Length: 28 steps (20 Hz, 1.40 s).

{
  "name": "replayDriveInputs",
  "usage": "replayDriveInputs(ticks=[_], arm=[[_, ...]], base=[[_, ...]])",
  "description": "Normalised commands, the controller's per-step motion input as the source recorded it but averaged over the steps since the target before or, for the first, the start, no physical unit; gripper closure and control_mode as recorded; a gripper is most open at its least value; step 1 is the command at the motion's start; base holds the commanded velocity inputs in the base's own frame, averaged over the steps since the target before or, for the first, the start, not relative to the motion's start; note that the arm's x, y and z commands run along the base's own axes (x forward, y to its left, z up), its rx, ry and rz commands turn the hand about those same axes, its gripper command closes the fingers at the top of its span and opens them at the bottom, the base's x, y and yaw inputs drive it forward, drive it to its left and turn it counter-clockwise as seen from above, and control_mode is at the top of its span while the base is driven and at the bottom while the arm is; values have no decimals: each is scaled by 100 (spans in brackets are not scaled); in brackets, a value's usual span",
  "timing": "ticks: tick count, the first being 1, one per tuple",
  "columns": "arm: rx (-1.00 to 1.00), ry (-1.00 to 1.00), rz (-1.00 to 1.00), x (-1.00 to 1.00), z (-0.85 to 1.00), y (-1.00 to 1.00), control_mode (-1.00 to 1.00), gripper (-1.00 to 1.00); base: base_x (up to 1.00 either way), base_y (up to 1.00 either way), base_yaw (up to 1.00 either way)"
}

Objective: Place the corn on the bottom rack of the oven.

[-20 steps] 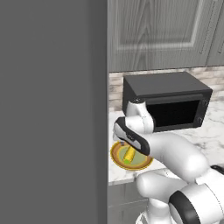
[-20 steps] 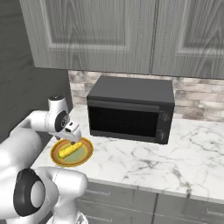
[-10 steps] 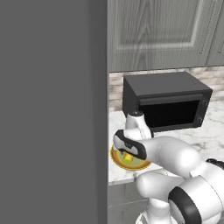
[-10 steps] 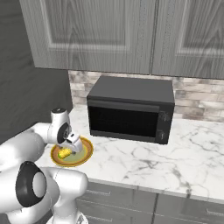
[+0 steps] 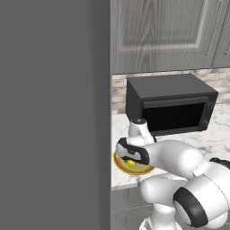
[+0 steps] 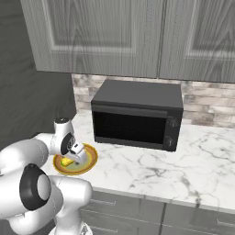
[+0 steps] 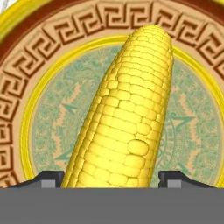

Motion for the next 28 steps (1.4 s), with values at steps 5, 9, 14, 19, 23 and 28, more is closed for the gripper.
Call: replayDriveInputs(ticks=[5,9,14,19,23,28], arm=[[0,0,0,0,0,0,-100,100],[0,0,0,-4,44,-2,-100,100],[4,-7,6,-66,100,-34,-100,100],[4,-22,4,-100,100,-21,-100,100],[-3,-8,0,-84,94,-2,-100,100],[-14,-9,2,-68,41,3,-100,100]], base=[[0,0,0],[0,0,0],[0,0,0],[0,0,0],[0,0,0],[0,0,0]])
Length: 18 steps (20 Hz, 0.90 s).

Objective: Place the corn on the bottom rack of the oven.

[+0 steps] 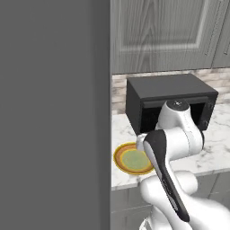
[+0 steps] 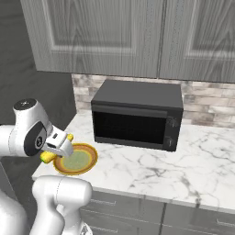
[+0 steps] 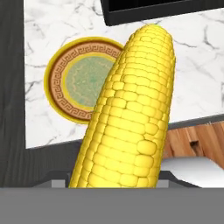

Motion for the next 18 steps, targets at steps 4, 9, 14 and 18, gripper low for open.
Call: replayDriveInputs(ticks=[4,9,14,18], arm=[[0,-11,0,-38,1,-3,-100,100],[5,-31,0,-46,0,-24,-100,100],[2,-19,0,-14,0,-9,100,100],[0,0,0,0,0,0,100,100]], base=[[0,0,0],[0,0,0],[-11,-2,0],[-82,15,2]])
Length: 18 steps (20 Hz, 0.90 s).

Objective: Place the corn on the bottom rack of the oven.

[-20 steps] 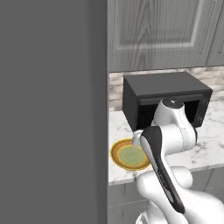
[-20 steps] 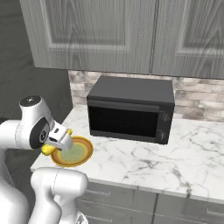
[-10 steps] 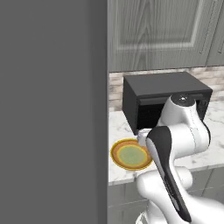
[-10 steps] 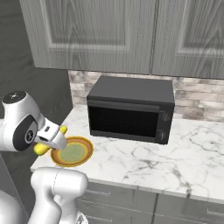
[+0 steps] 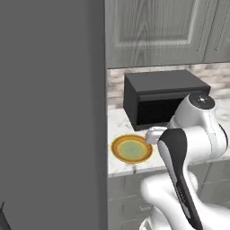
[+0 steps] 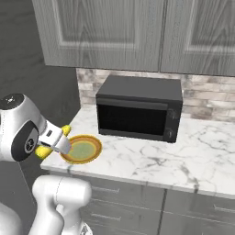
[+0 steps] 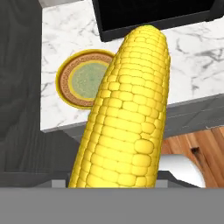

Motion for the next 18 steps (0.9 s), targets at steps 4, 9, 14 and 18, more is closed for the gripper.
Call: replayDriveInputs(ticks=[4,9,14,18], arm=[[0,0,0,0,0,0,100,100],[0,0,0,0,0,0,100,100],[0,0,0,0,0,0,100,100],[0,0,0,0,0,0,100,100]], base=[[-97,61,2],[-67,98,20],[-18,100,37],[10,100,22]])
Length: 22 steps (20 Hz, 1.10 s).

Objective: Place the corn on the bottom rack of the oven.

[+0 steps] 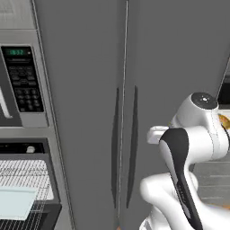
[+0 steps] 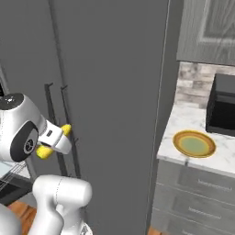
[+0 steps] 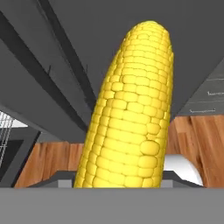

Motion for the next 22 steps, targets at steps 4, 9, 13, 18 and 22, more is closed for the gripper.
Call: replayDriveInputs(ticks=[4,9,13,18,22], arm=[[0,0,0,0,0,0,100,100],[0,0,0,0,0,0,100,100],[0,0,0,0,0,0,100,100],[0,0,0,0,0,0,100,100],[0,0,0,0,0,0,100,100]], base=[[28,100,11],[31,99,7],[46,72,6],[56,19,4],[25,0,0]])
